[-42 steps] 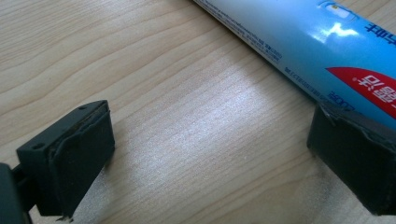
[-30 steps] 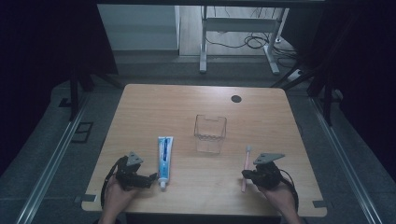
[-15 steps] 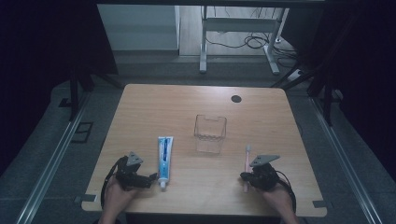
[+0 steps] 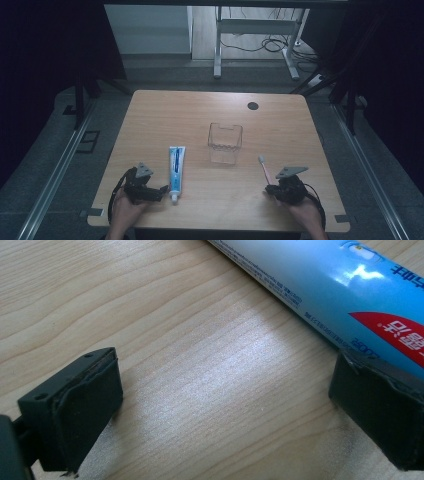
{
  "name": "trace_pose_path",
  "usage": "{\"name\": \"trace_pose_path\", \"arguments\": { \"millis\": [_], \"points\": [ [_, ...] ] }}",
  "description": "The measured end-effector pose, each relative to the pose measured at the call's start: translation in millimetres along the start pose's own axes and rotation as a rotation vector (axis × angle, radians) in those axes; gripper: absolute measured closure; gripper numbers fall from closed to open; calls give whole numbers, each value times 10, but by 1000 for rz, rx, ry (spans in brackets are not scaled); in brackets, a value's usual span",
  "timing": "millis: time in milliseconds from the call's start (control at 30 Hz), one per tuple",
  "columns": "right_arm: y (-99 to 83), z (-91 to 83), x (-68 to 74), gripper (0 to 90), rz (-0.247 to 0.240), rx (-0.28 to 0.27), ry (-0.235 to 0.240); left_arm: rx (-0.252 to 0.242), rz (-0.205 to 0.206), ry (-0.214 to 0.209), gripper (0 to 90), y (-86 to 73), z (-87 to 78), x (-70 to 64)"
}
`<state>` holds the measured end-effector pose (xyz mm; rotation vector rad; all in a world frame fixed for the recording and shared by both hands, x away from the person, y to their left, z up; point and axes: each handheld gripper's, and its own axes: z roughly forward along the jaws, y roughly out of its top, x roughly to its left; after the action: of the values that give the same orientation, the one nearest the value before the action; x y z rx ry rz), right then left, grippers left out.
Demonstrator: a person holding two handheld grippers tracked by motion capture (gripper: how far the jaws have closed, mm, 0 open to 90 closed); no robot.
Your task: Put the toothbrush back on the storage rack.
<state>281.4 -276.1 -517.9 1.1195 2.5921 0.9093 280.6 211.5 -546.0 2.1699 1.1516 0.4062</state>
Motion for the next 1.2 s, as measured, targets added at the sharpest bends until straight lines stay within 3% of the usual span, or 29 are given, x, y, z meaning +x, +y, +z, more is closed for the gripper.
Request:
{"name": "trace_pose_path", "arguments": {
  "millis": [467, 833, 1200],
  "points": [
    [-68, -82, -146, 808, 23, 26, -41, 0, 0, 0, 8, 0, 0, 0],
    [-55, -118, -160, 781, 24, 25, -33, 0, -1, 0, 9, 0, 0, -1],
    [44, -224, -187, 664, 9, 44, -57, 0, 0, 0, 9, 0, -1, 0]
  ]
}}
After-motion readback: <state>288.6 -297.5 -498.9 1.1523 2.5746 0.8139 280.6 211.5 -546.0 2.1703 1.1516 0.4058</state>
